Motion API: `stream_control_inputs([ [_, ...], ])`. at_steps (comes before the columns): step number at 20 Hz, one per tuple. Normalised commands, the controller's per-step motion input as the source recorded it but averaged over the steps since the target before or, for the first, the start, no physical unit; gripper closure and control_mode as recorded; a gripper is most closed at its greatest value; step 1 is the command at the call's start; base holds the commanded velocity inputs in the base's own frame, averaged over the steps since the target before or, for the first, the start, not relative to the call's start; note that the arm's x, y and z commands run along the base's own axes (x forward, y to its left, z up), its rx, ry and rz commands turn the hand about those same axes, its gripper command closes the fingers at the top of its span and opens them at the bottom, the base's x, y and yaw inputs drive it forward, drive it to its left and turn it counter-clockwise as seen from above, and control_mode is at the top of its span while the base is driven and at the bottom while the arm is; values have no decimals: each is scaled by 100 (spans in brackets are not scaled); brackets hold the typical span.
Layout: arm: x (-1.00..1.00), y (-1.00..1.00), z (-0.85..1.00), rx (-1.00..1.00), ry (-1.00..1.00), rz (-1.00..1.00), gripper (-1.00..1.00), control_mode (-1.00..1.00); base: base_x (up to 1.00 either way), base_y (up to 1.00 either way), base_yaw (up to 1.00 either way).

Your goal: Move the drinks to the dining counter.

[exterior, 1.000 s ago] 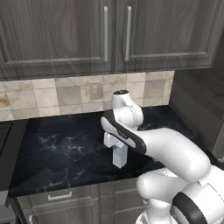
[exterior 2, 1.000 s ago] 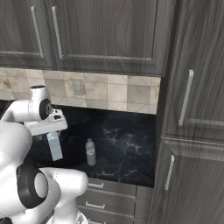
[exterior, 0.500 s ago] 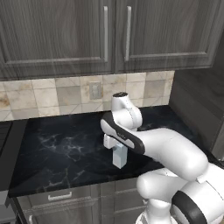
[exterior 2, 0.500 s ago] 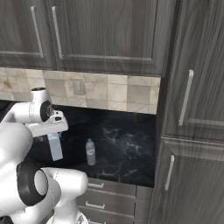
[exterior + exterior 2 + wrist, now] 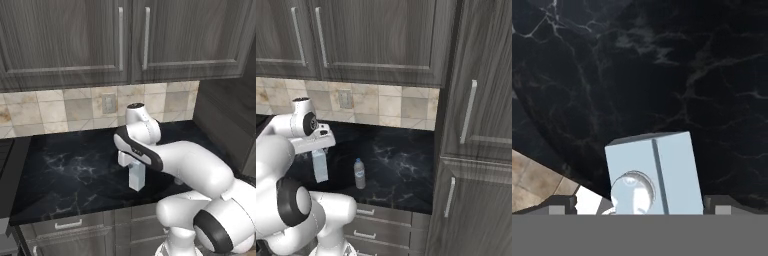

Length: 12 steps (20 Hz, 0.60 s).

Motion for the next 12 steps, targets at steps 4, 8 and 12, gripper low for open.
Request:
stream_control_inputs([
  [4, 0, 0, 0, 0, 0, 0, -100, -100, 0, 0, 0],
  [8, -14, 0, 3, 0, -5, 0, -100, -100, 0, 0, 0],
  [12, -6, 0, 1, 0, -4, 0, -100, -100, 0, 0, 0],
])
